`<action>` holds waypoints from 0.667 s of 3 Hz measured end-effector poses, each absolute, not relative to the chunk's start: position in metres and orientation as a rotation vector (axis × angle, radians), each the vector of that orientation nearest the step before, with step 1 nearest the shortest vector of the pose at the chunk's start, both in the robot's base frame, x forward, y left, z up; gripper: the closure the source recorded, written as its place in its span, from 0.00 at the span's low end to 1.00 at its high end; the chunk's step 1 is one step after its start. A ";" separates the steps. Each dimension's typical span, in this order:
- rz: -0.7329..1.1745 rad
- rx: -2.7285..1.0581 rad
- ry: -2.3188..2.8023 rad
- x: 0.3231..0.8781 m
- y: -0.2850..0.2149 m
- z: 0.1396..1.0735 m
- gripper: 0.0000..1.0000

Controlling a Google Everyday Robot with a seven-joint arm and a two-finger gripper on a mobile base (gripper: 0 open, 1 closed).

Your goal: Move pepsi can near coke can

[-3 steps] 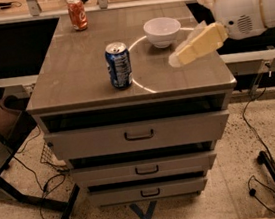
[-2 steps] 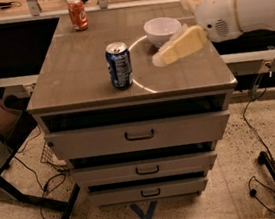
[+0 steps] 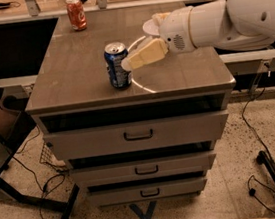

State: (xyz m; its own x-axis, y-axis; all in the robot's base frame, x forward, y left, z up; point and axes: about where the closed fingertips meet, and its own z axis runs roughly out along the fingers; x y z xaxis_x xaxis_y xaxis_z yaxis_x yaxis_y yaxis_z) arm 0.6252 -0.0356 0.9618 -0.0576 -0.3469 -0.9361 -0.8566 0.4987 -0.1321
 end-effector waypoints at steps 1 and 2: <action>0.673 -1.005 1.608 0.645 -0.006 0.932 0.00; 0.742 -0.975 1.536 0.658 0.021 0.912 0.02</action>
Offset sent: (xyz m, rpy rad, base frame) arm 0.0430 0.0669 -0.0653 0.2275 -0.0097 0.0732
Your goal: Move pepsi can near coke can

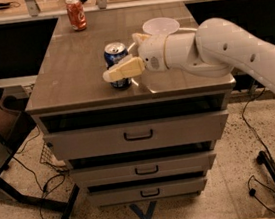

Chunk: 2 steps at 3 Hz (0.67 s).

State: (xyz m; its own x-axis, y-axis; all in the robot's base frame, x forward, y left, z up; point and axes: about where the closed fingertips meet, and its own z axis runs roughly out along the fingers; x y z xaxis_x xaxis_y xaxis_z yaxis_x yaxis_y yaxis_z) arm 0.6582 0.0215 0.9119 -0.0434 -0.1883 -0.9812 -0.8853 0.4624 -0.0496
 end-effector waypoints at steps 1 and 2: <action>0.761 -0.957 1.491 0.667 0.040 0.905 0.23; 0.765 -0.962 1.487 0.667 0.044 0.904 0.47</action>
Offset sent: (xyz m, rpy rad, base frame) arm 0.0085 0.0169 -0.0067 0.0373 -0.0229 0.0076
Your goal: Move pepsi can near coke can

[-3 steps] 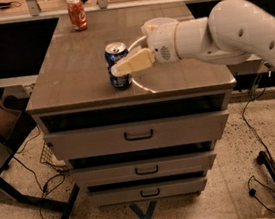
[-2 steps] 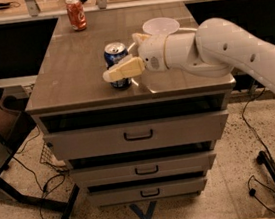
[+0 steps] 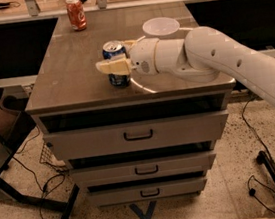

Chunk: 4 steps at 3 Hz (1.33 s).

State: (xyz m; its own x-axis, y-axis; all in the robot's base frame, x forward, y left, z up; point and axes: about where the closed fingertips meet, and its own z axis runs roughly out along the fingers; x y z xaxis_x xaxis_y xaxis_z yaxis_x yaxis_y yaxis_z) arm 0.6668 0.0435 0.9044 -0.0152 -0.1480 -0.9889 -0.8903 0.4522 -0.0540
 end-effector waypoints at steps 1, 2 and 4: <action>0.768 -0.965 1.485 0.666 0.046 0.905 0.70; 0.771 -0.968 1.484 0.666 0.049 0.905 0.94; 0.749 -0.994 1.488 0.703 0.068 0.980 1.00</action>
Offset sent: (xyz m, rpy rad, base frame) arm -0.0006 0.0028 0.0001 0.0004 -0.0001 0.0045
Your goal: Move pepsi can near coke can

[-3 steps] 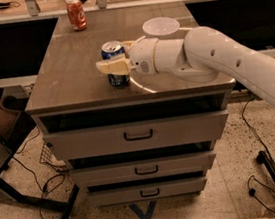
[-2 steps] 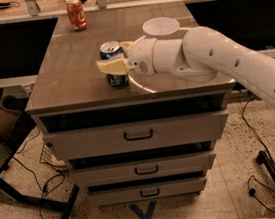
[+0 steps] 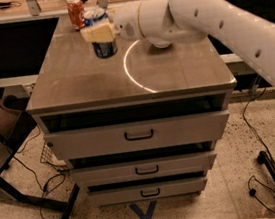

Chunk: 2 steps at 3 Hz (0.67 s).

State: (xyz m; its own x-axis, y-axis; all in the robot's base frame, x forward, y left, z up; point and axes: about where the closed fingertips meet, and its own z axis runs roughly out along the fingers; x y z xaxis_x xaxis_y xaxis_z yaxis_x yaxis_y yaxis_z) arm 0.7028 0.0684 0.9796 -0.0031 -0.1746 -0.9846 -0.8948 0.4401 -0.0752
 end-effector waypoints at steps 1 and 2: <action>0.716 -0.934 1.540 0.745 0.081 1.016 1.00; 0.649 -0.818 1.623 0.784 0.080 1.024 1.00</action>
Offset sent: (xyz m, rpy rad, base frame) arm 0.1490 -0.0089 0.0574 0.0582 0.1352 -0.4683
